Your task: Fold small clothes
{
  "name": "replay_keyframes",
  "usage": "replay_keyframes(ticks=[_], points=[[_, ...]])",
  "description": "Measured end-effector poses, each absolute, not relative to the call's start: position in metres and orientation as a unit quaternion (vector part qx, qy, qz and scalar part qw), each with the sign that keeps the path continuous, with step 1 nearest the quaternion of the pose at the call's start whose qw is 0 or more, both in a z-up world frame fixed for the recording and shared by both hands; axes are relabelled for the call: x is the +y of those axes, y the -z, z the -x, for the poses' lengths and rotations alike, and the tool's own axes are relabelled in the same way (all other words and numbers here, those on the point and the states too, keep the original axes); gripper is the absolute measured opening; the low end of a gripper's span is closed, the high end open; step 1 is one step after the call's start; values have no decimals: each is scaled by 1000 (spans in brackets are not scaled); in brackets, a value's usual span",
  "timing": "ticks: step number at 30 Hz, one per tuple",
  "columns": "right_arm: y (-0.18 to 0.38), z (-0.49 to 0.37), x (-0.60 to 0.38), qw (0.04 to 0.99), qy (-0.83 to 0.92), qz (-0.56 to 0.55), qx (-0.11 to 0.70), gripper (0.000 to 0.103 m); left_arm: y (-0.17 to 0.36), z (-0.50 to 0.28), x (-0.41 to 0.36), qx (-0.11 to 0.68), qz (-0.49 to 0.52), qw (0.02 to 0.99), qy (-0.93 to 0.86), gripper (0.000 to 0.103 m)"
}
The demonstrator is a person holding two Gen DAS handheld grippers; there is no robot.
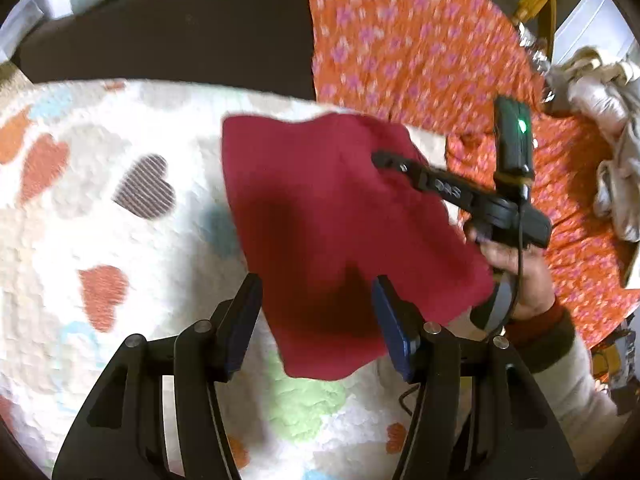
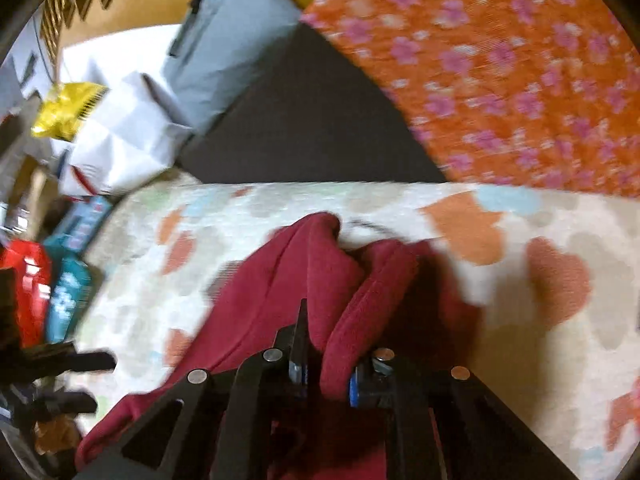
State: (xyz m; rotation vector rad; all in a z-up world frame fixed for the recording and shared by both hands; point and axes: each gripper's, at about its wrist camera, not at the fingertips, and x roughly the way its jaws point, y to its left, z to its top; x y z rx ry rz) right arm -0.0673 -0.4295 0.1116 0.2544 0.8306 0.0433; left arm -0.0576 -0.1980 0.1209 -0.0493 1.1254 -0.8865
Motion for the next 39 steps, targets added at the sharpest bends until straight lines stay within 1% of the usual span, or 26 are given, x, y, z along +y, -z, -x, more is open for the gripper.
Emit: replay_keyframes(ticks=[2,3,5,6,7,8,11,15,17,18,19,20,21,22,24,26,29,30,31,32,35,36,37,38,39], points=[[-93,60,-436,903,7,-83,422,12,-108,65,-216,530,12,740,414,56],[-82,59,-444,896,13,-87,434,12,-102,70,-223,535,5,735,418,56],[-66,62,-462,884,18,-139,445,13,-93,81,-234,541,-23,730,417,56],[-68,70,-474,882,19,-178,437,17,-90,85,-237,541,-34,730,417,56],[-73,76,-483,880,25,-200,431,24,-88,88,-240,541,-44,730,415,56],[-79,86,-491,880,37,-217,422,26,-87,90,-241,541,-51,730,414,56],[-110,123,-491,891,9,-238,387,28,-85,91,-246,539,-58,734,410,56],[-125,154,-459,889,-58,-234,389,31,-81,95,-250,542,-70,735,401,56],[-116,164,-437,886,-84,-208,405,31,-79,96,-250,543,-76,737,396,56],[-106,169,-428,889,-64,-174,419,28,-77,97,-248,544,-78,737,394,56],[-96,174,-423,887,-34,-144,437,17,-76,98,-247,546,-79,736,392,56],[-82,179,-422,881,-7,-126,455,16,-75,98,-246,551,-76,733,391,56],[-64,185,-423,870,4,-133,475,16,-75,97,-245,554,-74,732,390,56],[-58,191,-424,866,1,-146,478,16,-77,96,-244,554,-71,733,389,56],[-64,203,-428,870,-4,-164,465,16,-90,95,-240,536,-62,747,388,56],[-85,207,-435,877,-9,-182,444,16,-102,94,-236,515,-52,763,387,56],[-114,199,-449,897,7,-196,396,20,-107,92,-235,501,-33,774,385,56],[-122,189,-454,904,24,-190,383,30,-104,91,-238,503,-35,774,382,56],[-124,176,-458,905,36,-189,380,44,-100,91,-242,508,-41,773,378,56],[-125,163,-462,904,47,-194,377,47,-93,92,-248,514,-52,770,374,56],[-105,116,-480,889,58,-223,397,47,-83,98,-257,510,-83,772,371,56],[-95,103,-485,877,58,-236,415,41,-82,101,-260,505,-96,773,371,56],[-83,89,-489,864,51,-246,436,23,-81,103,-262,504,-104,773,372,56],[-75,81,-490,859,52,-240,448,19,-78,104,-264,505,-111,769,376,56],[-76,81,-489,863,57,-230,447,12,-76,105,-265,509,-113,766,377,57]])
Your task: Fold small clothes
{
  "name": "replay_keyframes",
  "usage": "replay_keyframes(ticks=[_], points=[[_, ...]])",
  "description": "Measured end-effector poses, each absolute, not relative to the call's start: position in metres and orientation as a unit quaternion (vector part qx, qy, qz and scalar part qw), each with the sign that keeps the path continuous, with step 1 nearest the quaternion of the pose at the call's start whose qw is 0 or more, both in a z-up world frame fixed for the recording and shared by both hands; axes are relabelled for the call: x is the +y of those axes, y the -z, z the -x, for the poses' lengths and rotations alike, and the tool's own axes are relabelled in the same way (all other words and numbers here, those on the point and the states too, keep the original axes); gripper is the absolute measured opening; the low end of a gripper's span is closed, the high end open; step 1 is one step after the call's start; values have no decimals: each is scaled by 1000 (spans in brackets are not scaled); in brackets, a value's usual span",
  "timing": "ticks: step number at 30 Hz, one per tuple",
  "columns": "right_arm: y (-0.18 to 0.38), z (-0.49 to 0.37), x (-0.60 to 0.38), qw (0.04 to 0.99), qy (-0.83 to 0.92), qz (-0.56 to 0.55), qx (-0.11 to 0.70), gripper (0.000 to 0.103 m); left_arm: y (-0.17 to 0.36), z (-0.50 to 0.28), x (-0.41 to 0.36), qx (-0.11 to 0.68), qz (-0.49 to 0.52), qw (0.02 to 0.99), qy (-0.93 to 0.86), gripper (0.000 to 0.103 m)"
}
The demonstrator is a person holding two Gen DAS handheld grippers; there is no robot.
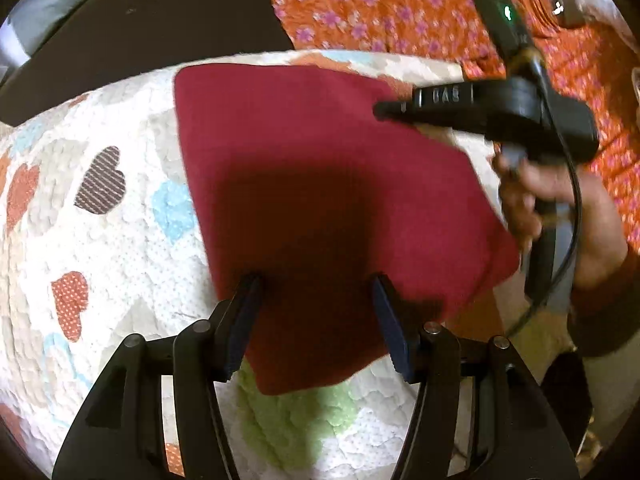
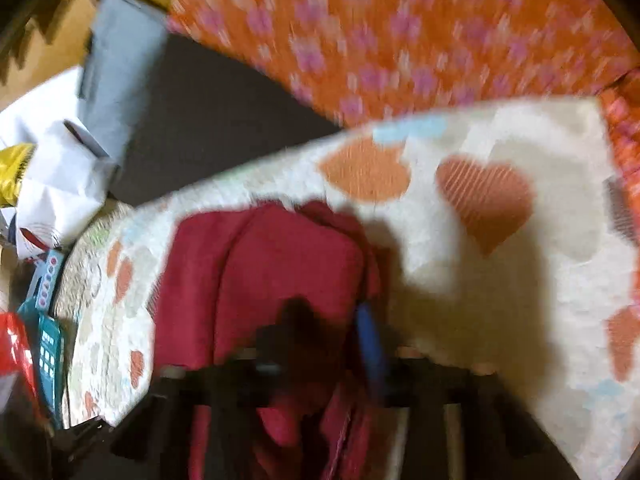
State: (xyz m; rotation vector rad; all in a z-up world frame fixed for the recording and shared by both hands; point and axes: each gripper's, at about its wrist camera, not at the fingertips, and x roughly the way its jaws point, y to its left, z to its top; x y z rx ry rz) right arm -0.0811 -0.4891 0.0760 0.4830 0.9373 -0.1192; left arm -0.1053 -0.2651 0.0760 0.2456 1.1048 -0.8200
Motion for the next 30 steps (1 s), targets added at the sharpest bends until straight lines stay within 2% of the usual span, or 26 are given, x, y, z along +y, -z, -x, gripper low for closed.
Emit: replay_keyframes(ticks=[3,6,9,13,18,25,27,30], points=[[-97,88,-489,888,64,-178,418,8,-71,106,-269,511,-115,762,381,58],[-86,80,-483,893,95,-116,425,8,-68,106,-272,513,-114,761,381,63],[-71,75,-485,887,101,-126,432,8,-67,106,-272,510,-112,766,375,63],[-101,103,-482,890,108,-117,427,9,-65,111,-275,502,-123,774,366,63],[-134,143,-459,903,31,-149,402,9,-63,112,-277,501,-126,776,362,63],[-85,154,-440,888,50,-107,444,9,-62,119,-281,491,-137,786,350,63],[-69,156,-445,894,48,-112,430,14,-63,120,-283,489,-142,790,342,63],[-76,165,-450,894,50,-130,427,23,-67,117,-280,493,-130,792,336,63]])
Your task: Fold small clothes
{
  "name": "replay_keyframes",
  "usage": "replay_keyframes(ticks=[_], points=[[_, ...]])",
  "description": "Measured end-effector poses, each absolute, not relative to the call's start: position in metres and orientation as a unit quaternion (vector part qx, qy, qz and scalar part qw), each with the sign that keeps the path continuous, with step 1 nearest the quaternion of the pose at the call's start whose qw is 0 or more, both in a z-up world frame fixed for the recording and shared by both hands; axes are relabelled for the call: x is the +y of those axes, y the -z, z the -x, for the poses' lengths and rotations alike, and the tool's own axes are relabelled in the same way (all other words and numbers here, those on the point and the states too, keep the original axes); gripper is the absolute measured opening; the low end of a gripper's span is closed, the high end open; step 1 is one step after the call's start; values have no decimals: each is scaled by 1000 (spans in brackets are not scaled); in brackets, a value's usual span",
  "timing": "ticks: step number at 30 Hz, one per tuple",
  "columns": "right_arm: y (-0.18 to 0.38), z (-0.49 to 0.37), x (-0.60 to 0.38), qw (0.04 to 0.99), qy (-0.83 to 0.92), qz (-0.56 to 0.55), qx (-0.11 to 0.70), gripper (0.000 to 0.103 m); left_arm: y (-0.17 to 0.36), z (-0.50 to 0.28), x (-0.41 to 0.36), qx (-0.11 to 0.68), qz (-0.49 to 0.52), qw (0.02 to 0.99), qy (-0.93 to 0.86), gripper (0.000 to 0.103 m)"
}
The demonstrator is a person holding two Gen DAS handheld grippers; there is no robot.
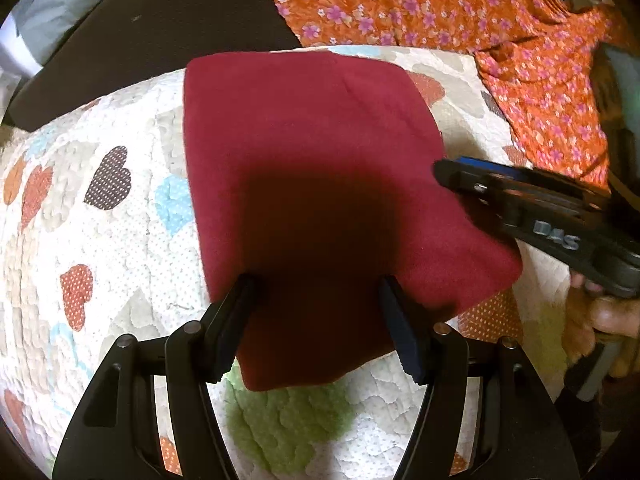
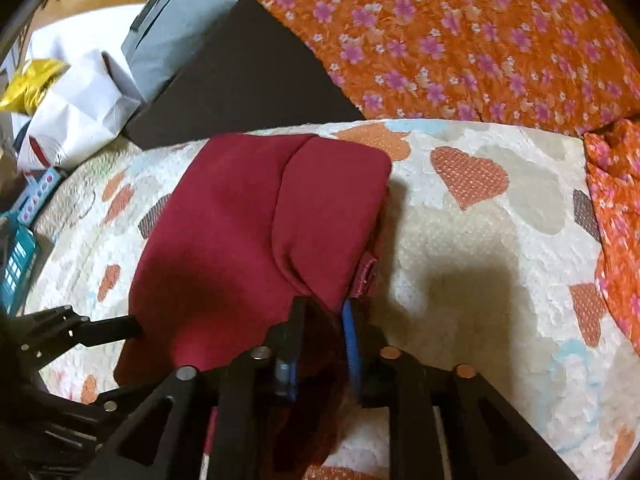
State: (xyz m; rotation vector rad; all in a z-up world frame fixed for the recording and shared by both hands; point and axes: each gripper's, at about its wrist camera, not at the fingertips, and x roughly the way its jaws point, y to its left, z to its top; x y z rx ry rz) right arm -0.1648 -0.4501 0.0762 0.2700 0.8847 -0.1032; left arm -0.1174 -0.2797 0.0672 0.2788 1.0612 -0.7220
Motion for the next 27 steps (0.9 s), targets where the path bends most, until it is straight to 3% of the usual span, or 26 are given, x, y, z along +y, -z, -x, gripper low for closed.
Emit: replay_keyframes(ticks=[5,6,7,9,10,16,19,21,25,27], points=[[-95,183,-462,893,30,-196,403,27,-83,94,-259,495,-61,802,328,64],[-98,183,-465,895,26,-204,395,33,-86,86,-252,497,-34,803,328,66],[-98,184,-468,897,23,-213,386,48,-86,77,-247,502,-7,801,327,69],[-96,180,-474,901,22,-226,371,61,-83,63,-240,511,24,795,327,72],[-92,176,-477,900,23,-227,372,62,-81,56,-238,513,33,794,324,72],[-51,144,-498,872,-18,-294,392,63,-55,26,-240,528,63,779,333,72],[-30,128,-501,853,-47,-330,401,69,-38,19,-246,537,103,762,346,83],[-27,124,-497,853,-55,-338,393,70,-32,18,-247,542,120,755,350,83],[-43,127,-477,867,-42,-289,403,49,-44,30,-249,528,101,763,360,68],[-59,136,-471,871,-45,-282,401,46,-59,42,-242,529,105,756,370,66]])
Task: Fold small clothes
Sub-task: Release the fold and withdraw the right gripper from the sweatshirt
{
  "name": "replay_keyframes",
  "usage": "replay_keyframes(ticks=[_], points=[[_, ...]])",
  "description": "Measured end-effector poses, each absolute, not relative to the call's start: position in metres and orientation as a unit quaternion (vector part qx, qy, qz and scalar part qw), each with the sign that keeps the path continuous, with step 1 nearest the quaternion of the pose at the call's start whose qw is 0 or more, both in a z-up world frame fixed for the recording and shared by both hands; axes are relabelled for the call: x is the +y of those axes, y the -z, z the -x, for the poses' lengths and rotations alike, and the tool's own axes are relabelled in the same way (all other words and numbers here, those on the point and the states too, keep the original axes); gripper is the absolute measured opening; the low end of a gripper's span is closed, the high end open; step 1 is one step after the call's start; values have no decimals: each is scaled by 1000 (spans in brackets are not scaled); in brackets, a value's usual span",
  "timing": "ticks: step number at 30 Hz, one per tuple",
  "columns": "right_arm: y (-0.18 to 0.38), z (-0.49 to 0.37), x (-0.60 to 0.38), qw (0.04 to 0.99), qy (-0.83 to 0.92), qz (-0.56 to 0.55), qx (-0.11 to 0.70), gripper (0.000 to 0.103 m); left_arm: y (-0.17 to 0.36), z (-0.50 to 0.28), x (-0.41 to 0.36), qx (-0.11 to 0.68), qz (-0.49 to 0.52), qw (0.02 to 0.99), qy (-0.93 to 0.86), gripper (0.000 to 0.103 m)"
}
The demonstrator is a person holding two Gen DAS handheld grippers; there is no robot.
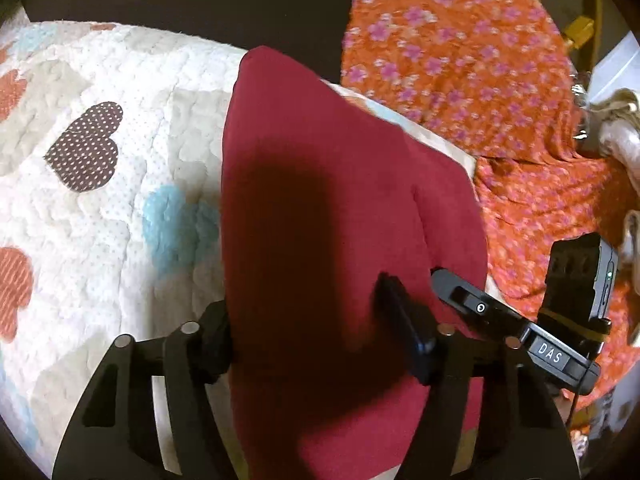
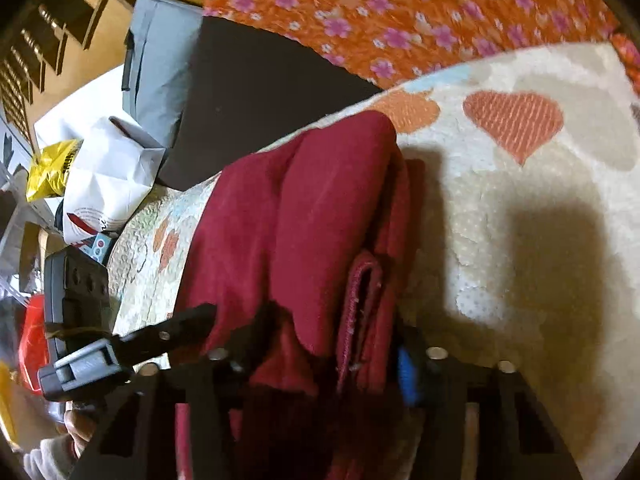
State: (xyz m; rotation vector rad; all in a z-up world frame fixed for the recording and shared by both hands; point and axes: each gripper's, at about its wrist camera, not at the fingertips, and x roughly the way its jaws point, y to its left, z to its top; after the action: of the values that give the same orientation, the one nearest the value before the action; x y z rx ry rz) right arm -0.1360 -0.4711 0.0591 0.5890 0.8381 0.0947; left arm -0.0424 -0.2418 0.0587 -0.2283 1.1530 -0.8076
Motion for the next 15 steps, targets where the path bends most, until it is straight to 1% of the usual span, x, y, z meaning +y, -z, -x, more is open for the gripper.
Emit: replay_keyframes(ticks=[4,6,8,10,12,15], points=[[-83,171,-451,874,-60,-262,405,46,-83,79,-222,534,82,751,379,65],[-87,191,-441,872,-70,-265,406,46,-91,104,-209,535,71,756,370,65],[-79,209,-433,866,-71,-271,414,46,-88,125,-199,547,59,757,353,65],[-64,220,-428,848,-60,-279,446,50,-78,143,-195,566,22,759,322,65],[-55,236,-426,837,-27,-263,479,50,-76,160,-190,551,-16,778,299,65],[-78,272,-430,854,-8,-262,449,50,-84,172,-184,539,-20,794,282,65]])
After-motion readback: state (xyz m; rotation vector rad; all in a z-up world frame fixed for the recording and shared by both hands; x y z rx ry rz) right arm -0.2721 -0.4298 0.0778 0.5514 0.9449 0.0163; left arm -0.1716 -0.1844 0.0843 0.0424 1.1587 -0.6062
